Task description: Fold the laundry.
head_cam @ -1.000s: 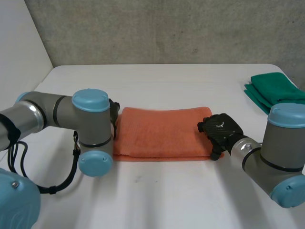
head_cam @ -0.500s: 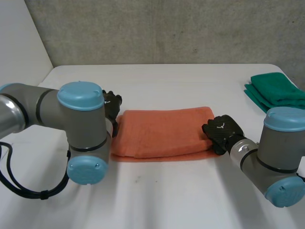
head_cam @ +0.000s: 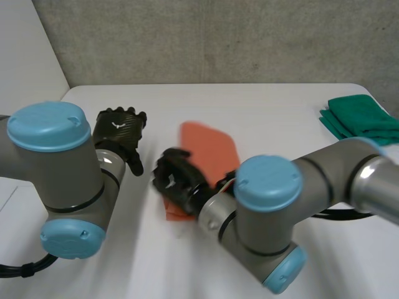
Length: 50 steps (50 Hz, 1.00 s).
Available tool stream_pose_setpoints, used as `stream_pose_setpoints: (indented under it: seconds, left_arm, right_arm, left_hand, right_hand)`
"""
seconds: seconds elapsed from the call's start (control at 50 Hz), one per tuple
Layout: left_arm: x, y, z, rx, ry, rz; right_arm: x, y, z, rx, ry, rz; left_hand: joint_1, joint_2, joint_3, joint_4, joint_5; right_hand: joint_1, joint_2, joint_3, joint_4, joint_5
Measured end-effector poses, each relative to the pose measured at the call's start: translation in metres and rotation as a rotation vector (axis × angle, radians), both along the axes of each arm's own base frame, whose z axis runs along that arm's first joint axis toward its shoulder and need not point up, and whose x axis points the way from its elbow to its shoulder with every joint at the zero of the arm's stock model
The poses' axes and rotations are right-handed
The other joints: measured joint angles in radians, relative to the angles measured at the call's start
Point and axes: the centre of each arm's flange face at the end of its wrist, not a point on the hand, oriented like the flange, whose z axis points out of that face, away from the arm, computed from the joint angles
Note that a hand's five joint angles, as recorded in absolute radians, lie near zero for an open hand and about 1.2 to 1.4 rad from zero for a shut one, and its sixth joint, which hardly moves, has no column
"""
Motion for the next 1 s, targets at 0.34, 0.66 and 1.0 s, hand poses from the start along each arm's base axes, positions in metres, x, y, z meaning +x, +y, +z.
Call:
stream_pose_setpoints:
  seconds: [0.34, 0.66, 1.0]
  left_arm:
    - [-0.013, -0.006, 0.003, -0.012, 0.049, -0.033]
    - [-0.045, 0.012, -0.068, 0.252, 0.032, -0.171]
    - [-0.034, 0.014, -0.032, 0.240, 0.014, -0.094]
  right_arm:
    - [-0.043, -0.073, 0.047, 0.645, -0.463, -0.340]
    - [-0.051, -0.117, -0.015, 0.932, -0.321, -0.571]
    - [-0.063, -0.113, 0.041, 0.753, -0.374, -0.555]
  left_hand:
    - [-0.017, -0.008, -0.017, -0.009, -0.011]
    - [-0.017, -0.008, -0.017, -0.009, -0.011]
    - [-0.017, -0.008, -0.017, -0.009, -0.011]
  right_hand:
    - [-0.502, -0.623, -0.634, -0.642, -0.620]
    - [-0.503, -0.623, -0.634, -0.642, -0.620]
    - [-0.513, -0.623, -0.634, -0.642, -0.620]
